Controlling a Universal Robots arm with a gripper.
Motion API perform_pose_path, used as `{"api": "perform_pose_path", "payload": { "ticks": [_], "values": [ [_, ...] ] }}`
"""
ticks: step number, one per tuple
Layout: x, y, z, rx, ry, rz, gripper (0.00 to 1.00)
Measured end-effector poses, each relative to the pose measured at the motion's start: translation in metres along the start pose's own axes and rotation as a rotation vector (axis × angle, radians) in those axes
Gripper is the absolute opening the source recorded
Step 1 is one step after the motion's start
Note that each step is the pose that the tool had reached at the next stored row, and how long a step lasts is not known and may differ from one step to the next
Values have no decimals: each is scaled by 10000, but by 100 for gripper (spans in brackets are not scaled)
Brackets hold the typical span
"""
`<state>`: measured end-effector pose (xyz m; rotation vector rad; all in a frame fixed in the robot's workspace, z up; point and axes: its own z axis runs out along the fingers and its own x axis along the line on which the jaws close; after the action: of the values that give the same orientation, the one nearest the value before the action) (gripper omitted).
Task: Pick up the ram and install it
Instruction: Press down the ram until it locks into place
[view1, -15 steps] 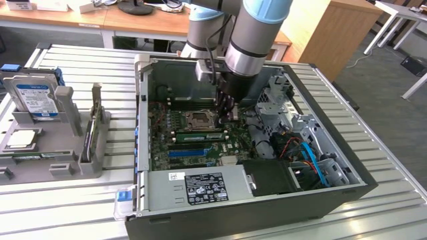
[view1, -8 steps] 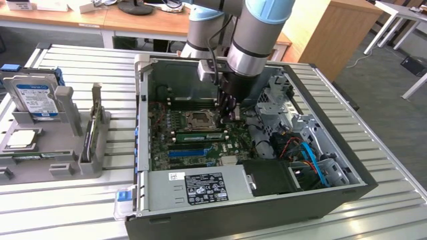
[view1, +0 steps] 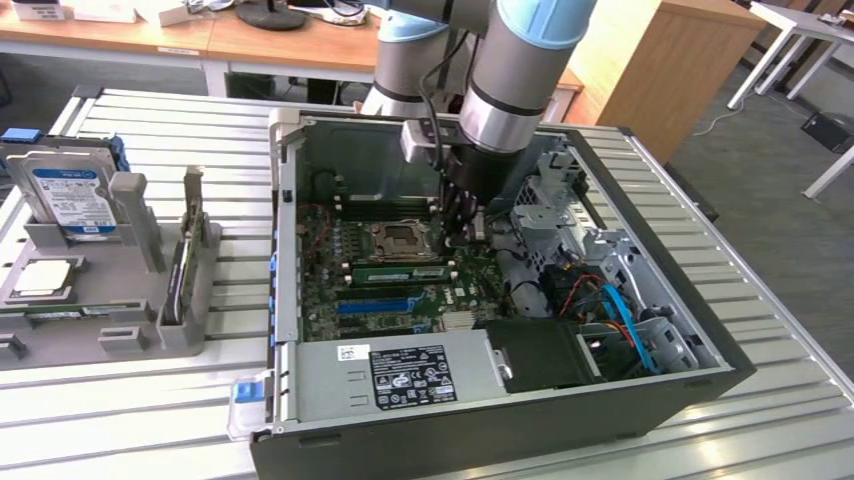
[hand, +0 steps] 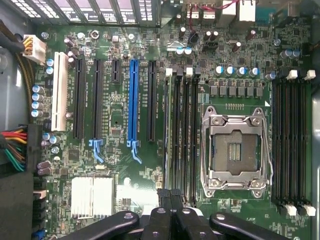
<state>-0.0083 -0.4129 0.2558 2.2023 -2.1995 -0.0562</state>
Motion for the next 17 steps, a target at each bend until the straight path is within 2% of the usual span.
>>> {"api": "perform_pose_path", "payload": {
  "ticks": [17],
  "values": [
    [5, -113, -5, -1, -4, 0, 10]
  ]
}}
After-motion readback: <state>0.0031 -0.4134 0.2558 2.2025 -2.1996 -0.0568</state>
